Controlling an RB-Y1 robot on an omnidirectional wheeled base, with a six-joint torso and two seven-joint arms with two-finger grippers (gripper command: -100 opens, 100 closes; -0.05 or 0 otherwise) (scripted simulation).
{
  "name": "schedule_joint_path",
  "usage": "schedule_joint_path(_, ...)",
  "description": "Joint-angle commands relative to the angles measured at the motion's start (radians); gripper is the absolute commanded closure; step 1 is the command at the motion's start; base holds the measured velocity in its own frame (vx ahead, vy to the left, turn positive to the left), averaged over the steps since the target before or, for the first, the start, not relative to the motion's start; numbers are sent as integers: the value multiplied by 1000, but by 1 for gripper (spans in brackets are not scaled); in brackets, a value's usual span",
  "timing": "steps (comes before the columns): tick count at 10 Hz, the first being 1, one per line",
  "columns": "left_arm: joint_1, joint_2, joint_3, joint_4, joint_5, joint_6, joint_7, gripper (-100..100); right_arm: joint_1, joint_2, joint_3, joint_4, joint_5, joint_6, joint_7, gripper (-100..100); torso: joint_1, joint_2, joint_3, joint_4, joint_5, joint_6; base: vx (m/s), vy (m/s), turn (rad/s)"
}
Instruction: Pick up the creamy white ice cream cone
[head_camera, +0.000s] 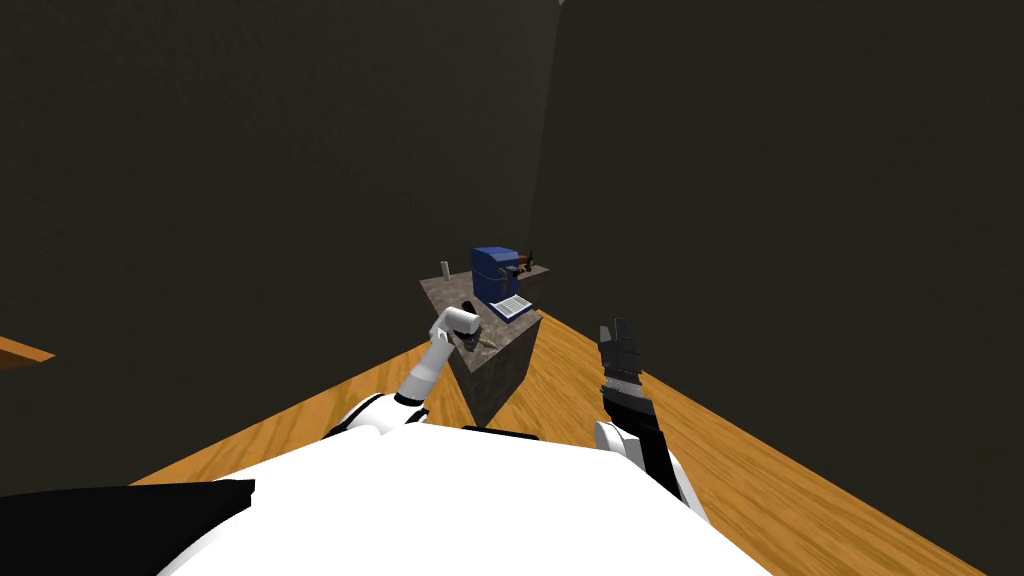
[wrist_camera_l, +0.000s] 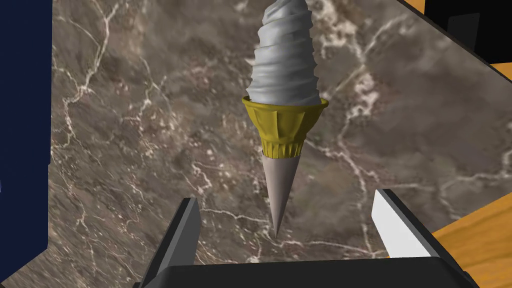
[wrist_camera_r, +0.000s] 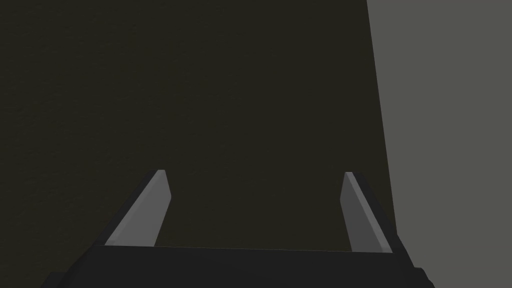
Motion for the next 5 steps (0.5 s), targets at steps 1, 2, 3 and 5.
schedule_joint_path(1, 5, -2, 0, 22, -2, -29, -3, -100, 0, 0, 0, 0, 0, 0, 0, 0, 0, 0, 0, 0, 0, 0, 0, 0, 0)
schedule_joint_path(2, 9, -3, 0, 44, -5, -54, -6, -100, 0, 0, 0, 0, 0, 0, 0, 0, 0, 0, 0, 0, 0, 0, 0, 0, 0)
schedule_joint_path(3, 6, -2, 1, 32, -2, -38, -5, -100, 0, 0, 0, 0, 0, 0, 0, 0, 0, 0, 0, 0, 0, 0, 0, 0, 0)
schedule_joint_path(5, 7, -2, 1, 33, -3, -42, -6, 100, 0, 0, 0, 0, 0, 0, 0, 0, 0, 0, 0, 0, 0, 0, 0, 0, 0)
